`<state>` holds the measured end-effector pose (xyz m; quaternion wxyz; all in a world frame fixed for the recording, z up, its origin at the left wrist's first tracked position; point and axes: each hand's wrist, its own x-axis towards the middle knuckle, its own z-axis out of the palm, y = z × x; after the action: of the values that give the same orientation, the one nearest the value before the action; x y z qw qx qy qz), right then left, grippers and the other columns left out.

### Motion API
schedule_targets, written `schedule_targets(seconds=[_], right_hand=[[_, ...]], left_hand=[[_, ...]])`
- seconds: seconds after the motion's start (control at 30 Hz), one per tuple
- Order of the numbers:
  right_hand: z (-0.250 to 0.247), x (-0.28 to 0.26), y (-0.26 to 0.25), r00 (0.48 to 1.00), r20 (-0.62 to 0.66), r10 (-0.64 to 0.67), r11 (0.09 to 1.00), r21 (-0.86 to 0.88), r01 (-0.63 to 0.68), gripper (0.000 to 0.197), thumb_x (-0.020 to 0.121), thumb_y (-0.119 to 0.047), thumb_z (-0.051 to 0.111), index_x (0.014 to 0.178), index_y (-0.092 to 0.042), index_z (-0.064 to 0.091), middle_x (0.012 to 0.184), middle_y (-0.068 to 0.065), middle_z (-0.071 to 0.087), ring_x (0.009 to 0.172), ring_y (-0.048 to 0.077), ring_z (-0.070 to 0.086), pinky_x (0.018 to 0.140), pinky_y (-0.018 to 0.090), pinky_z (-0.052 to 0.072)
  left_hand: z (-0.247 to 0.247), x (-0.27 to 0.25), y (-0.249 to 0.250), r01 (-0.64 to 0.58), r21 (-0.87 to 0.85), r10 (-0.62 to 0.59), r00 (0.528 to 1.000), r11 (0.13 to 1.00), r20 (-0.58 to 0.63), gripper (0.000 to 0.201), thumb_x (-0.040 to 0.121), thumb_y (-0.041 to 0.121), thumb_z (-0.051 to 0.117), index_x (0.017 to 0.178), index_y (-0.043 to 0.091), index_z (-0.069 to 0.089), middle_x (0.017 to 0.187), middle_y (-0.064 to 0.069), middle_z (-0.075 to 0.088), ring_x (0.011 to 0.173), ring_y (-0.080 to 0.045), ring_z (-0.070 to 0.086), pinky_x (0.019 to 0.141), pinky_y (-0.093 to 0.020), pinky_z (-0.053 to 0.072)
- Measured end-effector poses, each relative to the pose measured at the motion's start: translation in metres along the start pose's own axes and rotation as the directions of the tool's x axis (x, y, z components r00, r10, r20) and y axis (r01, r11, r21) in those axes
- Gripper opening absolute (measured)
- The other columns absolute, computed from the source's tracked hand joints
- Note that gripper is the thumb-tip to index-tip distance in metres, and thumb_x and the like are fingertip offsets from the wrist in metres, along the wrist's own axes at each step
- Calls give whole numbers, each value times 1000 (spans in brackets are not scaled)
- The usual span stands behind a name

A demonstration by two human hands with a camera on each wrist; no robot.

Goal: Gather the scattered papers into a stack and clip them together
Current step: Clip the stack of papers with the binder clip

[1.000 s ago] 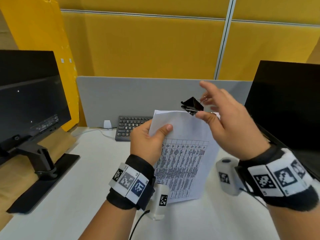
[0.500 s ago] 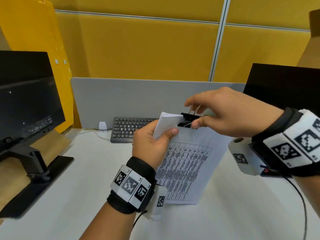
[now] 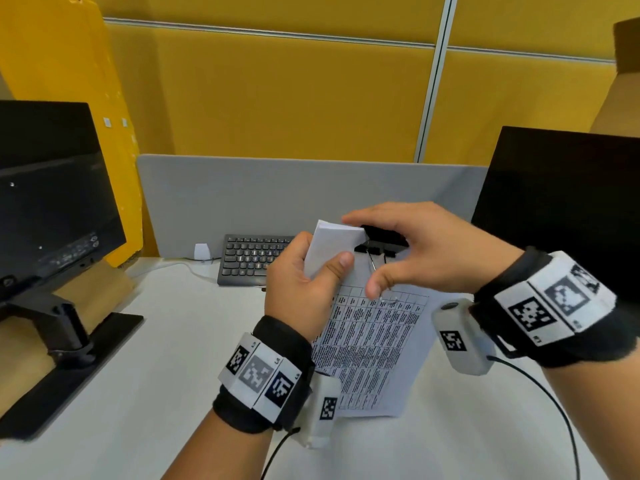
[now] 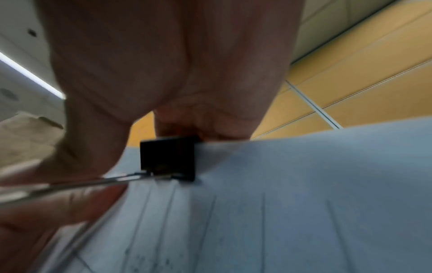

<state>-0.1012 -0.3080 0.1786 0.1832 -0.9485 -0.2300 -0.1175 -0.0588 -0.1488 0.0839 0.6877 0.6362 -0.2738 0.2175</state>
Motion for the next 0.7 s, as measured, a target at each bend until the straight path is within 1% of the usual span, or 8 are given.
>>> schedule_targets(seconds=[0.1,0.17,0.27,0.37,0.5,0.57,0.63,0.7], right_hand=[[8,6,-2,999,-39,8,1000,7,-7,61,64,-35,85,119,-32,58,93,-5,72,86,10,65,81,34,52],[10,7,-2,1000,-21,3,1000,9,-3,59,65,-33,85,117,-35,56,81,-3,71,76,12,64,74,37,52],[8,10,2,999,22,44,999,-11,-44,67,66,-35,84,123,-39,49,85,-8,70,78,3,62,76,26,50],[13,11,5,999,1,47,999,19,-47,68,69,-30,83,125,-38,45,71,-7,63,67,0,56,63,15,43],[21,13,10,999,-5,-35,999,42,35,53,71,-24,82,114,-29,51,104,-8,61,91,-2,54,80,10,40],[19,11,12,1000,-10,-15,1000,12,15,49,70,-31,82,109,-30,52,107,-13,57,91,-9,51,79,5,37],[16,5,18,997,-14,71,996,-44,-72,42,72,-39,78,107,-31,56,100,-15,61,88,-8,56,78,11,44],[11,-2,24,990,-51,133,990,-32,-135,26,76,-39,75,97,-31,61,92,-10,68,91,6,62,82,32,51]], left_hand=[[3,-2,-1,-5,-8,5,1000,1000,15,14,74,30,71,83,31,61,73,18,66,64,1,58,59,-23,50],[3,-3,-3,1,-11,-1,1000,1000,25,16,73,32,72,84,32,61,74,18,67,65,1,59,60,-23,50],[4,-3,-6,19,-28,-18,999,999,28,14,74,30,71,84,31,61,74,16,67,65,0,60,59,-22,51],[5,-3,-8,40,-41,-40,999,998,11,15,73,30,72,83,30,62,74,15,67,66,-3,61,60,-25,52],[2,-1,-12,23,5,-23,1000,1000,22,11,74,28,70,81,29,62,72,16,66,63,0,58,58,-22,49],[1,-2,-13,21,17,-22,1000,1000,16,11,74,27,70,81,28,61,70,16,65,62,1,57,57,-21,49],[0,-1,-13,31,3,-31,999,1000,-11,14,76,24,72,82,29,60,70,14,66,63,4,60,57,-16,50],[-5,1,-13,41,-22,-42,998,999,-40,19,79,18,74,85,27,59,76,10,65,66,6,62,58,-13,50]])
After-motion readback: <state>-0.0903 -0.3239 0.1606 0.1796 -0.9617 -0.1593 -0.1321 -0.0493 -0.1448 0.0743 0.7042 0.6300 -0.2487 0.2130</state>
